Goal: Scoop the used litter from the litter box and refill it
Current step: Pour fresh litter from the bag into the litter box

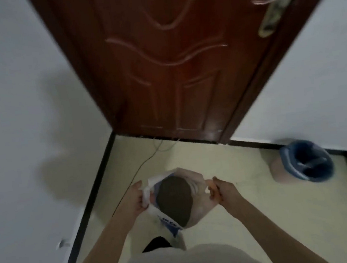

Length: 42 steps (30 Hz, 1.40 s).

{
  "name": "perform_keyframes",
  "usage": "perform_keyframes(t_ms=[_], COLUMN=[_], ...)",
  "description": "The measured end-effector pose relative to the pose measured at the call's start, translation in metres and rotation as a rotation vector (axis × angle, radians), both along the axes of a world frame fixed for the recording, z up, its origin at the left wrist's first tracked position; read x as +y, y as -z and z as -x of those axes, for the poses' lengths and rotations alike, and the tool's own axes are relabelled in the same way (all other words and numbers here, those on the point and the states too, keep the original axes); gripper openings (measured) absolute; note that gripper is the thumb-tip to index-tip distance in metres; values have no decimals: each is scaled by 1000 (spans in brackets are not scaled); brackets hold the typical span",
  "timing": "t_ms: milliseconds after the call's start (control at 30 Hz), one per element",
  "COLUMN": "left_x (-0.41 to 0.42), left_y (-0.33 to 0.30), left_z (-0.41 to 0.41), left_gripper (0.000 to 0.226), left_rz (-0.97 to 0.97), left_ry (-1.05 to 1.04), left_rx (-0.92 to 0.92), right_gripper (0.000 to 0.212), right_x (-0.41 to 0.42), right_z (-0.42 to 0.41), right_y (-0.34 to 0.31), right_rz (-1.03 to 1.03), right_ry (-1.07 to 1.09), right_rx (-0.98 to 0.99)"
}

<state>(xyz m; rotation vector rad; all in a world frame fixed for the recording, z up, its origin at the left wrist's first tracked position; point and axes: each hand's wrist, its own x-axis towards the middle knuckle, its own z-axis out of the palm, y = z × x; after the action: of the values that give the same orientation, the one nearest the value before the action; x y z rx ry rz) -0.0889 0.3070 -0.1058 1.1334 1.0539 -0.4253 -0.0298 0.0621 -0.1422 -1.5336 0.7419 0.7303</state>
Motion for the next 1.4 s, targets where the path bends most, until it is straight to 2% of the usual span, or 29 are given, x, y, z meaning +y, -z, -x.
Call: perform_keyframes(t_ms=[133, 200, 467, 633, 733, 833, 1000, 1133, 1267, 1400], left_x=[-69, -104, -231, -317, -371, -426, -520, -607, -700, -775], left_y=[-11, -15, -12, -8, -12, -18, -14, -8, -14, -7], left_z=[-70, -103, -218, -263, -277, -285, -273, -253, -214, -191], left_gripper=[42, 41, 45, 40, 26, 29, 33, 28, 30, 25], left_rz=[-19, -55, 23, 42, 61, 43, 60, 46, 76, -13], left_ry=[203, 291, 709, 967, 1064, 1165, 1314, 1358, 1388, 1415], left_rx=[-9, -32, -67, -89, -52, -62, -43, -67, 20, 83], right_gripper=[34, 34, 39, 38, 41, 42, 40, 39, 38, 38], right_x=[-64, -93, -199, -260, -297, -339, -409, -483, -560, -634], right_z=[-9, -15, -61, -63, -52, -44, -20, 9, 46, 74], right_y=[-12, -18, -33, -40, -44, -47, -43, -34, -25, -22], right_rz=[-18, 20, 203, 262, 276, 276, 270, 245, 207, 229], right_ry=[234, 326, 659, 868, 1015, 1124, 1191, 1203, 1220, 1244], right_rx=[-57, -70, -25, 8, 5, -19, 17, 38, 97, 127])
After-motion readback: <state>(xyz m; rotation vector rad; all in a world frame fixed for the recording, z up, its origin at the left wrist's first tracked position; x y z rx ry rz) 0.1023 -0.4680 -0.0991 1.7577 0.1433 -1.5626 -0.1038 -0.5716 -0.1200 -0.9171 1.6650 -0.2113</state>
